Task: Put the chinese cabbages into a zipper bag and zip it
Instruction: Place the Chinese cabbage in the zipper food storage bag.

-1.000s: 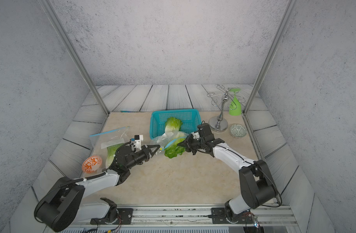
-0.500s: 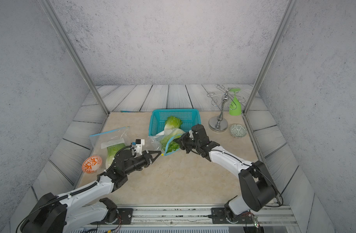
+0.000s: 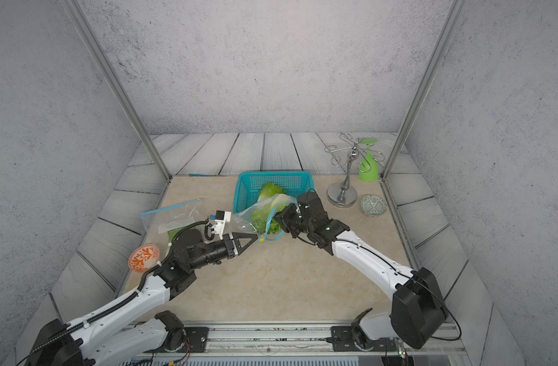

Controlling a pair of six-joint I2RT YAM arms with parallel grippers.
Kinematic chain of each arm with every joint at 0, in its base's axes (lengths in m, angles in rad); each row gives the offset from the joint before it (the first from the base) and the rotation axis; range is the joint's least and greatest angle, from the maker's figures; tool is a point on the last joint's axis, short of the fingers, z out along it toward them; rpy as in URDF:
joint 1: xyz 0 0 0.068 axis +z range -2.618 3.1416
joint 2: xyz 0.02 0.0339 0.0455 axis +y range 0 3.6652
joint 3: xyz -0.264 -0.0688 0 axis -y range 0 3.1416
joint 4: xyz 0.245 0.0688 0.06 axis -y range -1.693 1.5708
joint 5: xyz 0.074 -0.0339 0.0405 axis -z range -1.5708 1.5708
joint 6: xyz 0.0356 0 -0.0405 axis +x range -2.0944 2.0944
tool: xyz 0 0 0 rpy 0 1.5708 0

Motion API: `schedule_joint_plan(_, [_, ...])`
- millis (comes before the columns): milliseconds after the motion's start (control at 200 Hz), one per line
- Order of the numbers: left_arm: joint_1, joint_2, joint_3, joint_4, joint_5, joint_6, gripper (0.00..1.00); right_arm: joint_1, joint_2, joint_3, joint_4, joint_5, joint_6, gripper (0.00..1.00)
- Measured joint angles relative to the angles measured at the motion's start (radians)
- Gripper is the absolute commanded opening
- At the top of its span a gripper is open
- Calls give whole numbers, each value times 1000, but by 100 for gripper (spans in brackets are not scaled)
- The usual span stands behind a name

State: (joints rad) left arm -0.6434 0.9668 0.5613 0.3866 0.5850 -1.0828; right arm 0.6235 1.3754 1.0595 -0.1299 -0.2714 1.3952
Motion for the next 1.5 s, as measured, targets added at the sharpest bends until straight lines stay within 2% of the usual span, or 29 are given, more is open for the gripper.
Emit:
schedule_joint_plan(85, [-3,-16,78,-107,64,56,39,-2,0,3,-93,25,-56,2])
schedule_joint_plan(200, [-3,-46,159,-229,137,126,39,-3,3,47,-244,39,-158,1])
schedule_joint_plan(300, [1,-46,212,-341,153,185,39,-3,26,142,-364,36,-267,0])
schedule_joint_plan(430, [14,43,320,-527,121,291,41,0,81,244,-467,25,-393,1])
schedule_joint_plan(606, [14,202,436,-661,98,397,58,10,96,262,-586,25,-486,2])
schedule_joint_plan(821, [-1,308,537,-760,73,496,59,20,100,291,-628,29,-525,2])
schedule_joint_plan(1351, [-45,477,580,-720,77,498,48,52,128,293,-631,29,-532,4])
schedule_joint_plan(1436, [-47,493,580,-696,77,488,42,56,134,293,-630,30,-532,6])
schedule_joint_plan(1501, [-48,503,580,-685,77,476,31,56,142,293,-632,31,-531,7])
